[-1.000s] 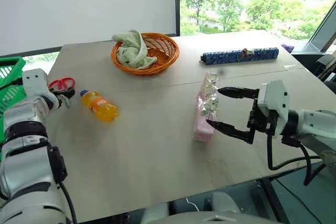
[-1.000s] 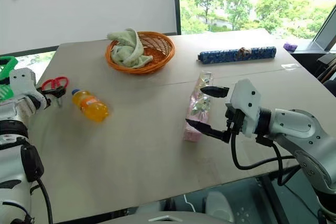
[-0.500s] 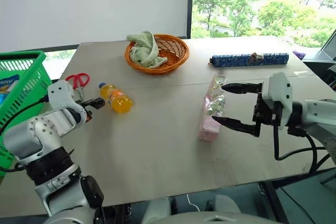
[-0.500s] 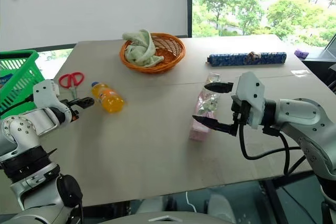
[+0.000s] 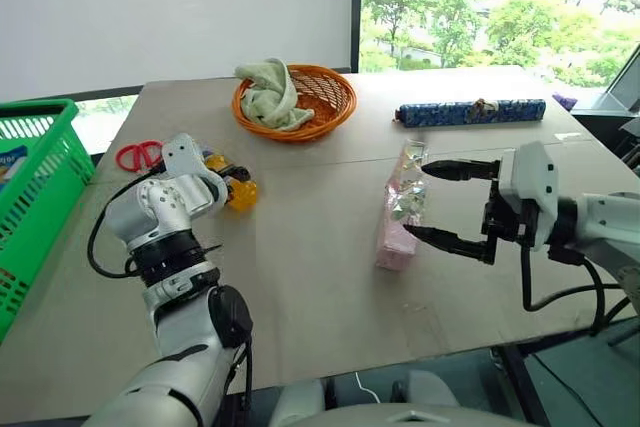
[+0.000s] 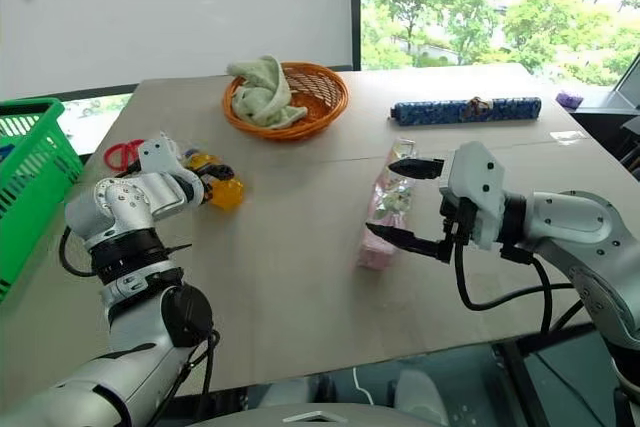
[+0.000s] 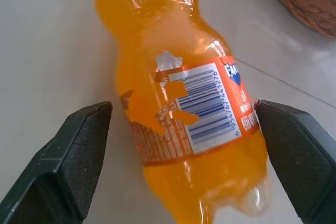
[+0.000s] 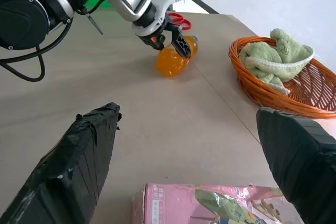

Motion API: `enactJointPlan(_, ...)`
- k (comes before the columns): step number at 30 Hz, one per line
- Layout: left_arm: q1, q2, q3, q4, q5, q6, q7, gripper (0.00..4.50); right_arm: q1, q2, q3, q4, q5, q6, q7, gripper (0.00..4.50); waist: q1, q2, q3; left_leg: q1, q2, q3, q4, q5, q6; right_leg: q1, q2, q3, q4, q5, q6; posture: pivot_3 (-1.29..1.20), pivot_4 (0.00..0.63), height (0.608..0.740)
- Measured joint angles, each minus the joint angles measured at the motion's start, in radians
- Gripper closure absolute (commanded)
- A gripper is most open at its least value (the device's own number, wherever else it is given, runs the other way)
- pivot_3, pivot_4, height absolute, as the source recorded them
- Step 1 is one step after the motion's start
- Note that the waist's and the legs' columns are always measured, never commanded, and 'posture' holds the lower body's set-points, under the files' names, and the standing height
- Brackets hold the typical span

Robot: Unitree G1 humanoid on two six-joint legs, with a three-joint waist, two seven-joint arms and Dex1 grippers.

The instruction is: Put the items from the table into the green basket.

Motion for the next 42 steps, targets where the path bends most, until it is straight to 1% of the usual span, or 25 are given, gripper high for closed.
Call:
enactJointPlan(2, -0.001, -0.001, -0.038, 0.049, 0.015, -0.056, 0.013, 0.57, 0.006, -0.001, -0.002, -0.004, 0.001, 0.0, -0.008, 0.0, -0.011, 0.002, -0.001, 0.001, 0.0, 0.0, 0.0, 0.0, 0.0, 0.0, 0.0, 0.0, 0.0, 0.0, 0.0, -0.18, 0.0, 0.74)
enactJointPlan(3, -0.001, -0.008, -0.056, 0.07, 0.028, -0.082, 0.022, 0.74, 0.011, -0.004, -0.008, -0.008, 0.001, 0.001, -0.011, 0.0, -0.015, 0.003, -0.002, 0.001, 0.0, 0.0, 0.0, 0.0, 0.0, 0.0, 0.0, 0.0, 0.001, 0.0, 0.0, -0.19, 0.0, 0.74)
enactJointPlan(4, -0.001, -0.01, -0.064, 0.075, 0.032, -0.094, 0.03, 1.14, 0.014, -0.005, -0.013, -0.009, 0.001, 0.003, -0.012, 0.0, -0.017, 0.004, -0.002, 0.001, 0.0, 0.0, 0.0, 0.0, 0.0, 0.001, 0.0, 0.0, 0.001, 0.0, 0.0, -0.19, 0.0, 0.74)
enactJointPlan(5, 0.0, -0.01, -0.077, 0.087, 0.037, -0.111, 0.034, 1.3, 0.015, -0.005, -0.021, -0.012, 0.003, 0.005, -0.013, 0.0, -0.017, 0.005, -0.003, 0.002, 0.0, 0.0, 0.0, 0.0, 0.0, 0.001, 0.0, 0.0, 0.001, 0.0, 0.0, -0.18, 0.0, 0.74)
enactJointPlan(6, 0.004, -0.01, -0.087, 0.092, 0.038, -0.124, 0.035, 1.34, 0.016, -0.006, -0.026, -0.013, 0.004, 0.008, -0.013, 0.0, -0.017, 0.007, -0.005, 0.003, 0.0, 0.0, 0.0, 0.0, -0.001, 0.002, 0.0, 0.0, 0.001, 0.0, 0.0, -0.18, 0.0, 0.74)
enactJointPlan(10, 0.022, -0.01, -0.106, 0.091, 0.035, -0.153, 0.034, 1.34, 0.027, -0.015, -0.035, -0.014, 0.005, 0.013, -0.011, 0.0, -0.018, 0.009, -0.006, 0.004, 0.001, 0.0, 0.0, -0.001, -0.002, 0.003, 0.0, 0.001, 0.002, 0.0, 0.0, -0.17, 0.0, 0.74)
enactJointPlan(16, 0.097, 0.02, -0.118, -0.032, 0.006, -0.084, -0.009, 1.34, 0.028, -0.023, -0.036, -0.009, 0.005, 0.018, -0.007, 0.0, -0.037, 0.009, -0.006, 0.003, 0.001, 0.0, 0.0, -0.001, 0.0, 0.002, 0.0, 0.001, 0.0, 0.0, 0.0, -0.15, 0.0, 0.74)
enactJointPlan(18, 0.144, 0.046, -0.144, -0.101, -0.009, -0.046, -0.044, 1.34, 0.03, -0.024, -0.037, -0.007, 0.005, 0.017, 0.0, 0.0, -0.038, 0.009, -0.006, 0.002, 0.001, 0.0, -0.001, -0.001, 0.001, 0.001, 0.0, 0.002, 0.0, 0.0, 0.0, -0.15, 0.0, 0.74)
enactJointPlan(23, 0.302, 0.125, -0.21, -0.293, -0.026, -0.031, -0.145, 1.34, 0.035, -0.026, -0.039, 0.012, -0.001, 0.017, 0.015, 0.0, -0.038, 0.008, -0.005, -0.001, 0.001, 0.001, -0.002, -0.001, 0.0, -0.002, 0.0, 0.002, -0.001, 0.0, 0.0, -0.13, 0.0, 0.74)
enactJointPlan(26, 0.351, 0.136, -0.199, -0.435, -0.051, 0.004, -0.172, 1.34, 0.035, -0.026, -0.04, 0.019, -0.001, 0.016, 0.02, 0.0, -0.02, 0.007, -0.004, -0.002, 0.001, 0.0, -0.002, -0.001, 0.0, -0.003, -0.001, 0.002, -0.001, 0.0, 0.0, -0.11, 0.0, 0.74)
enactJointPlan(27, 0.376, 0.155, -0.208, -0.505, -0.053, 0.014, -0.186, 1.34, 0.035, -0.026, -0.04, 0.02, -0.001, 0.015, 0.024, 0.0, -0.012, 0.007, -0.004, -0.002, 0.0, 0.001, -0.002, -0.002, -0.002, -0.003, -0.001, 0.002, -0.001, 0.0, 0.0, -0.1, 0.0, 0.74)
enactJointPlan(29, 0.41, 0.187, -0.228, -0.573, -0.051, 0.007, -0.207, 1.34, 0.035, -0.026, -0.039, 0.022, -0.001, 0.014, 0.028, 0.0, -0.004, 0.007, -0.004, -0.002, 0.0, 0.001, -0.002, -0.003, -0.003, -0.003, -0.001, 0.002, -0.001, 0.0, -0.001, -0.09, 0.0, 0.74)
enactJointPlan(32, 0.453, 0.193, -0.271, -0.619, -0.043, -0.057, -0.229, 1.34, 0.028, -0.022, -0.036, 0.031, -0.002, 0.01, 0.033, 0.0, 0.01, 0.007, -0.004, -0.001, 0.0, 0.001, -0.002, -0.003, -0.004, -0.003, -0.001, 0.002, -0.001, 0.0, -0.001, -0.08, 0.0, 0.74)
enactJointPlan(33, 0.456, 0.178, -0.278, -0.62, -0.038, -0.089, -0.225, 1.34, 0.014, -0.017, -0.03, 0.034, -0.003, 0.008, 0.035, 0.0, 0.016, 0.007, -0.004, -0.001, 0.0, 0.001, -0.002, -0.003, -0.004, -0.003, -0.001, 0.002, -0.001, 0.0, -0.001, -0.07, 0.0, 0.74)
enactJointPlan(35, 0.455, 0.156, -0.274, -0.62, -0.028, -0.139, -0.207, 1.34, -0.011, -0.006, -0.023, 0.042, -0.003, 0.0, 0.036, 0.0, 0.019, 0.006, -0.004, -0.002, 0.0, 0.001, -0.002, -0.002, -0.003, -0.003, -0.001, 0.002, -0.001, 0.0, -0.001, -0.06, 0.0, 0.74)
enactJointPlan(36, 0.456, 0.152, -0.266, -0.62, -0.02, -0.165, -0.198, 1.34, -0.034, 0.007, -0.015, 0.05, -0.003, -0.001, 0.034, 0.0, 0.019, 0.006, -0.004, -0.002, 0.0, 0.001, -0.002, -0.001, 0.0, -0.003, 0.0, 0.002, -0.001, 0.0, -0.001, -0.06, 0.0, 0.74)
enactJointPlan(38, 0.457, 0.154, -0.25, -0.619, -0.002, -0.215, -0.187, 1.34, -0.079, 0.034, -0.002, 0.058, 0.002, 0.0, 0.028, 0.0, 0.016, 0.006, -0.004, -0.002, 0.0, 0.001, -0.002, 0.0, 0.001, -0.003, 0.0, 0.002, -0.001, 0.0, -0.001, -0.06, 0.0, 0.74)
enactJointPlan(39, 0.453, 0.172, -0.233, -0.607, 0.016, -0.274, -0.18, 1.34, -0.148, 0.06, 0.018, 0.07, 0.004, 0.012, 0.014, 0.0, 0.013, 0.007, -0.004, -0.002, 0.001, 0.001, -0.002, 0.0, 0.001, -0.004, 0.001, 0.002, 0.0, 0.0, -0.001, -0.05, 0.0, 0.74)
enactJointPlan(40, 0.452, 0.177, -0.231, -0.606, 0.019, -0.283, -0.18, 1.34, -0.155, 0.061, 0.02, 0.07, 0.005, 0.013, 0.012, 0.0, 0.014, 0.007, -0.004, -0.002, 0.001, 0.001, -0.002, 0.0, 0.001, -0.004, 0.001, 0.002, 0.0, 0.0, -0.001, -0.04, 0.0, 0.74)
enactJointPlan(41, 0.449, 0.218, -0.19, -0.57, 0.047, -0.347, -0.167, 1.34, -0.213, 0.071, 0.061, 0.088, -0.016, 0.029, -0.002, 0.0, 0.02, 0.006, -0.004, -0.002, 0.001, 0.001, -0.002, -0.001, 0.001, -0.003, 0.0, 0.002, -0.001, 0.0, -0.001, -0.04, 0.0, 0.74)
enactJointPlan(42, 0.434, 0.258, -0.178, -0.511, 0.061, -0.376, -0.158, 1.34, -0.262, 0.091, 0.096, 0.109, -0.038, 0.043, -0.018, 0.0, 0.016, 0.006, -0.003, -0.002, 0.001, 0.001, -0.002, 0.0, 0.001, -0.005, 0.001, 0.002, 0.0, 0.0, -0.001, -0.04, 0.0, 0.74)
